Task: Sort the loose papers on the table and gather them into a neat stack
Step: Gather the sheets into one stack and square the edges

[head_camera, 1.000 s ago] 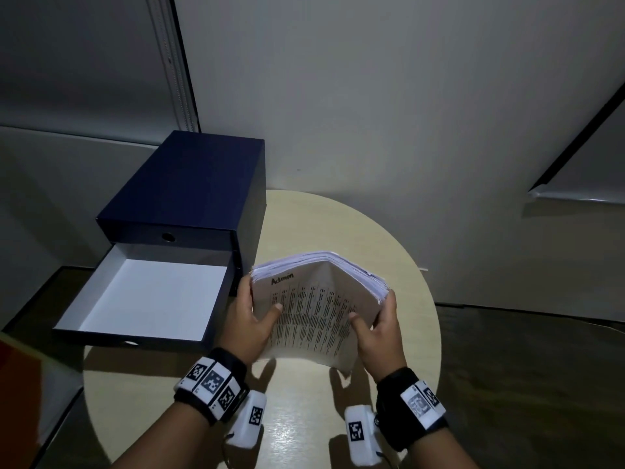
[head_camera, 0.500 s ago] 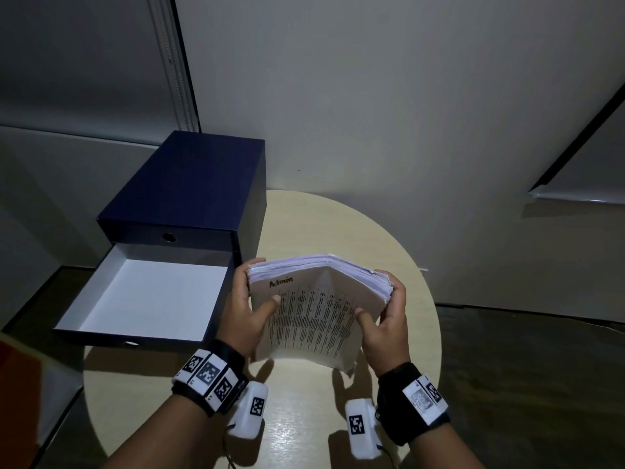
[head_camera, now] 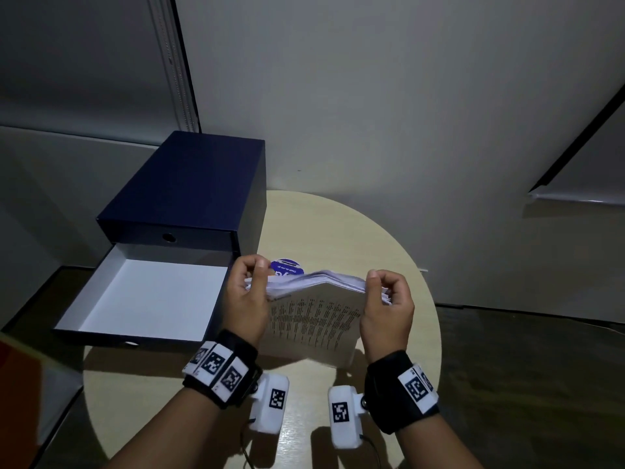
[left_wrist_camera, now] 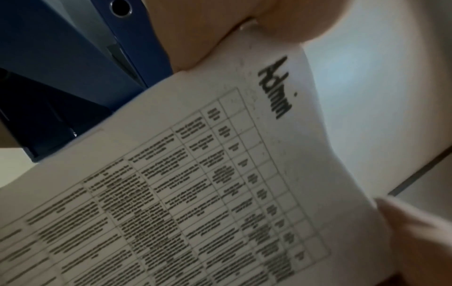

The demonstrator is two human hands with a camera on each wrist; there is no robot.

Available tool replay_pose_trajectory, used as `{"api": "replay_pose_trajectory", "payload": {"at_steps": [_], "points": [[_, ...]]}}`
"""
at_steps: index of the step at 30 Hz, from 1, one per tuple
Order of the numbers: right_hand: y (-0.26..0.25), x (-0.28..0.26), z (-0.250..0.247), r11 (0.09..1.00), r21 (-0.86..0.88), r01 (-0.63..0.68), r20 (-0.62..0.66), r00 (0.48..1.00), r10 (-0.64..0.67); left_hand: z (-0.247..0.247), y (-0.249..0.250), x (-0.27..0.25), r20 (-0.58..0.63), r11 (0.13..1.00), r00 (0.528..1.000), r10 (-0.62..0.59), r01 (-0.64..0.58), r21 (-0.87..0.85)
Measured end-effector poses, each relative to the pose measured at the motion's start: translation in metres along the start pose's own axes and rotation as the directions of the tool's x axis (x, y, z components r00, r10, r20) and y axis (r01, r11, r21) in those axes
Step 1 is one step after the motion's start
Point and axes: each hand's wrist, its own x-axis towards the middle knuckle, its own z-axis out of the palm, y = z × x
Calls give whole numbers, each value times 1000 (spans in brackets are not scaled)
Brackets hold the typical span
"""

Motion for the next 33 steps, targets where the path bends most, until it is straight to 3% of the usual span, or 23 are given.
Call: {"api": "replay_pose_trajectory", "payload": {"at_steps": [3,6,9,12,15,17,19,21,23,28,33], "points": [[-2,-2,7,1000,3,-17,13,1000,17,11,5,-5,-66,996,998,-6,12,84],[-8,-3,1,997,74,-4,121,993,-5,14,17,0,-125,995,991,-48,59,85],[5,-3,-20,991,130,42,339,937,-84,7,22,14,-188,996,982,-30,46,79],[21,-6,-30,998,59,-14,496,868,-17,1,22,25,-189,993,978,-91,103,53],[25,-9,-28,997,-76,2,448,893,32,-3,19,25,-99,984,979,-178,176,-26],[26,-6,-27,993,-66,-96,376,920,114,-12,12,17,51,992,994,-101,104,-74],[25,0,-30,978,-16,-208,332,921,202,-20,0,8,235,996,971,-41,58,-64],[21,6,-31,972,-3,-235,319,921,224,-24,-8,-1,354,995,931,-84,63,71],[13,7,-29,978,-7,-206,326,925,197,-21,-10,-8,361,979,927,-103,31,201],[9,-5,-27,996,28,-82,330,942,69,-9,-3,-26,240,993,969,-57,29,116],[30,-26,-31,991,-92,-100,394,910,129,-21,-27,-35,265,975,956,-123,68,210]]}}
